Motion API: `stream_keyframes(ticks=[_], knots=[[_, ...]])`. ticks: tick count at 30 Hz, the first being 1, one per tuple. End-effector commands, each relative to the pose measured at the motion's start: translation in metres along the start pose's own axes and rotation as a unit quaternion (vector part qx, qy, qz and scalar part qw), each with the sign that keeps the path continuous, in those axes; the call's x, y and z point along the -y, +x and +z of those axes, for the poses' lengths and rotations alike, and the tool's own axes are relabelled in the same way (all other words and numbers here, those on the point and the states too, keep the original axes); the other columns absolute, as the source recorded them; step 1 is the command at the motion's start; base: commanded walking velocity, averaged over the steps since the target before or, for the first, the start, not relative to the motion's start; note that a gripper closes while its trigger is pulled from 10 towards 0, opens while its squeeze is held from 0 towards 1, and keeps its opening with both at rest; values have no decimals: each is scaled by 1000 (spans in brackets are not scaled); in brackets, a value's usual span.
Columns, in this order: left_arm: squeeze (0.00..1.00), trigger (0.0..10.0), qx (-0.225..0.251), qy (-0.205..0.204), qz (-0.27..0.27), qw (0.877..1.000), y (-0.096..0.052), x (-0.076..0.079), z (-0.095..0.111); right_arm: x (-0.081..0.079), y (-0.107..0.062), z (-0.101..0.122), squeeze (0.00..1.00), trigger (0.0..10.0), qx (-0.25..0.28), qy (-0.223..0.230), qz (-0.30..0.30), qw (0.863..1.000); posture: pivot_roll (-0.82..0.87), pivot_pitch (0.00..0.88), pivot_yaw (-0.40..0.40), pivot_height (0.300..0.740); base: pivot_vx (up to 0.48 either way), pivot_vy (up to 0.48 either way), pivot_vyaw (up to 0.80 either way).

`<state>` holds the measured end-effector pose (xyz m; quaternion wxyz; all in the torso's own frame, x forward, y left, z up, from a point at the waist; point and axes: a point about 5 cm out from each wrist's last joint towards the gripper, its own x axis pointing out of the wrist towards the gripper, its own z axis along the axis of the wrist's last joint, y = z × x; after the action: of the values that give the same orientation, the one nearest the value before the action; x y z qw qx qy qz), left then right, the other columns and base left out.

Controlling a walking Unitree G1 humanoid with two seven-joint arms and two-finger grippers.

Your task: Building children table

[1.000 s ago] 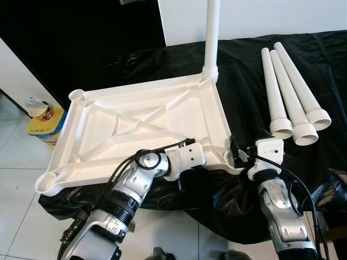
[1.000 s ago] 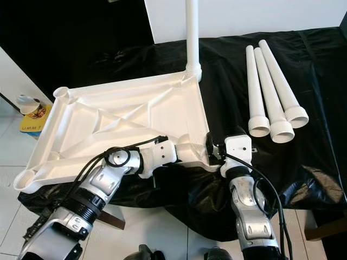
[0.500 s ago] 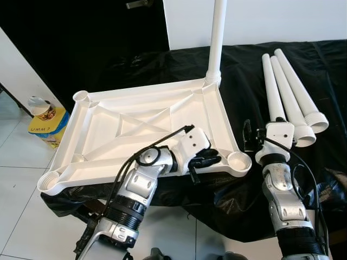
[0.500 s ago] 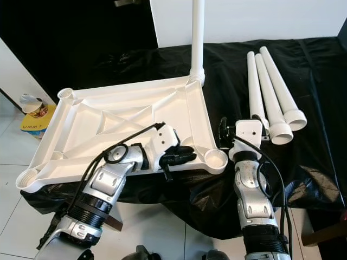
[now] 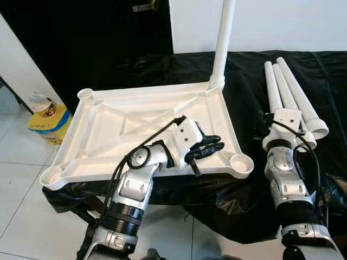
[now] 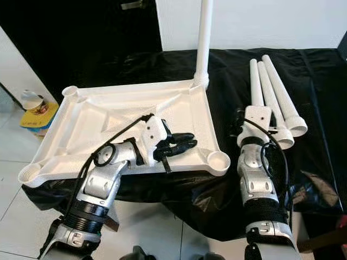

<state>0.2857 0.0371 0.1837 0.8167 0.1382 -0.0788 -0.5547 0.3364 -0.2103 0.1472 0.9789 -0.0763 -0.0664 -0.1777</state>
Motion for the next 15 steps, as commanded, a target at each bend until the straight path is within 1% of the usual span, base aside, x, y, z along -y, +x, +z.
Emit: stream_keyframes(ticks=[1,4,5,9,12,15], knots=[[0,10000,-7,-8,96,995,-3,-6,-1,3,4,-5,0,10000,-24,11,-14,1000,-38,12,34,740,0,0,0],[0,10000,-7,-7,92,996,-3,-4,-1,5,6,-6,0,10000,-28,11,-19,999,-35,13,35,740,0,0,0],[0,10000,-8,-8,91,996,-3,-3,-1,6,7,-8,0,10000,-37,21,-25,999,-29,17,38,740,0,0,0],[0,10000,-7,-7,93,996,-4,0,1,7,9,-14,0,10000,-59,31,-29,997,-18,20,41,740,0,0,0],[0,10000,-6,-15,94,995,-6,2,4,7,11,-22,0,10000,-83,31,-28,996,-9,21,45,740,0,0,0],[0,10000,-7,-14,95,995,-7,2,4,7,11,-23,0,10000,-87,30,-28,995,-9,21,45,740,0,0,0]])
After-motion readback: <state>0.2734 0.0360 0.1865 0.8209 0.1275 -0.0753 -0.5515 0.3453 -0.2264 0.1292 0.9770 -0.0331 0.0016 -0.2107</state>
